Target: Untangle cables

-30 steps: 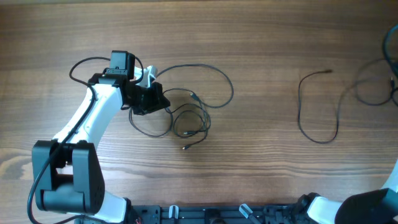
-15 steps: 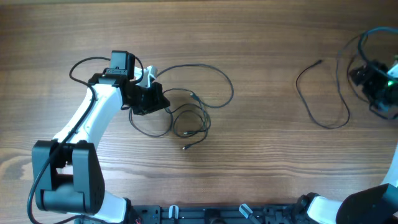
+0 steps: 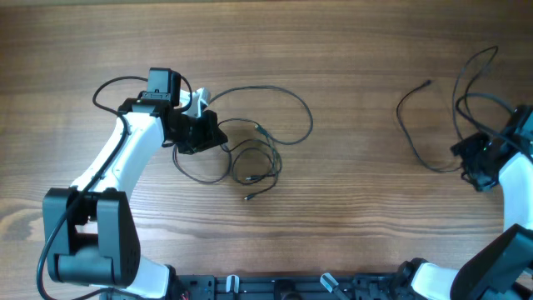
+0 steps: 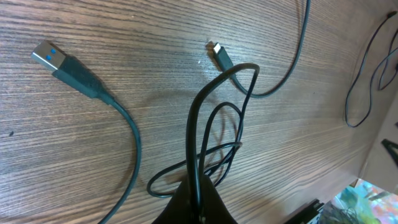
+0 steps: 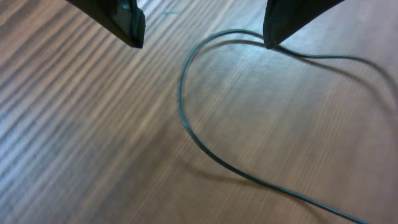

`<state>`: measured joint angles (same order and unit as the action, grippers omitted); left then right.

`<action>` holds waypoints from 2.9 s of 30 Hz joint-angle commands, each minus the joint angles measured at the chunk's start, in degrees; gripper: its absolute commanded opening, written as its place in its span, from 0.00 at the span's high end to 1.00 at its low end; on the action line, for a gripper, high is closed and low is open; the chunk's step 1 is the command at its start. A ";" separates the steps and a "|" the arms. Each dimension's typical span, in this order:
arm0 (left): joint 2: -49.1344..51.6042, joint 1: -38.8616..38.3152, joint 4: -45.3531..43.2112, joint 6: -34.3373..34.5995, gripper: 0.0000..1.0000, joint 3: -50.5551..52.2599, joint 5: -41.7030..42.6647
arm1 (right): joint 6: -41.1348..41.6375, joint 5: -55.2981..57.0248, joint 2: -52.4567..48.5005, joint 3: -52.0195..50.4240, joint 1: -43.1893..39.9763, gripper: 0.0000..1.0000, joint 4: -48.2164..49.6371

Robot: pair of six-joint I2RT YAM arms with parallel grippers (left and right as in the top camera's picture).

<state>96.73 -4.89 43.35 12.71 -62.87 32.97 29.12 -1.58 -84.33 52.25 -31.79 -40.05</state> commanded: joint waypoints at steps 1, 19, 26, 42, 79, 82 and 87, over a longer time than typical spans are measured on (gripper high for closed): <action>-1.33 -0.15 -0.02 -0.48 0.96 0.09 -0.11 | 2.97 3.72 -0.66 -3.23 0.07 0.37 3.67; -1.33 -0.15 0.00 -0.48 0.96 0.09 -0.09 | 5.42 3.69 -0.66 -11.85 0.09 0.46 13.90; -1.33 -0.15 0.02 -0.48 0.96 0.09 -0.09 | 5.42 3.65 -0.66 -11.89 0.09 0.45 15.26; -1.33 -0.15 0.20 -0.48 0.96 0.09 -0.09 | 5.55 2.38 -4.74 -11.89 0.09 0.45 19.63; -1.33 -0.15 1.25 -0.33 0.96 0.09 -0.09 | 0.87 22.58 18.03 1.92 0.07 0.96 17.49; -1.33 -0.15 1.29 -0.33 0.96 0.09 -0.07 | 0.83 26.88 17.11 1.92 0.02 0.96 20.20; -1.33 -0.15 1.29 -0.31 0.96 0.09 -0.07 | 0.94 27.45 13.73 1.90 -1.49 0.96 25.07</action>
<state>96.73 -4.89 44.64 12.71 -62.87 32.84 30.48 22.61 -68.16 53.52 -32.10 -16.69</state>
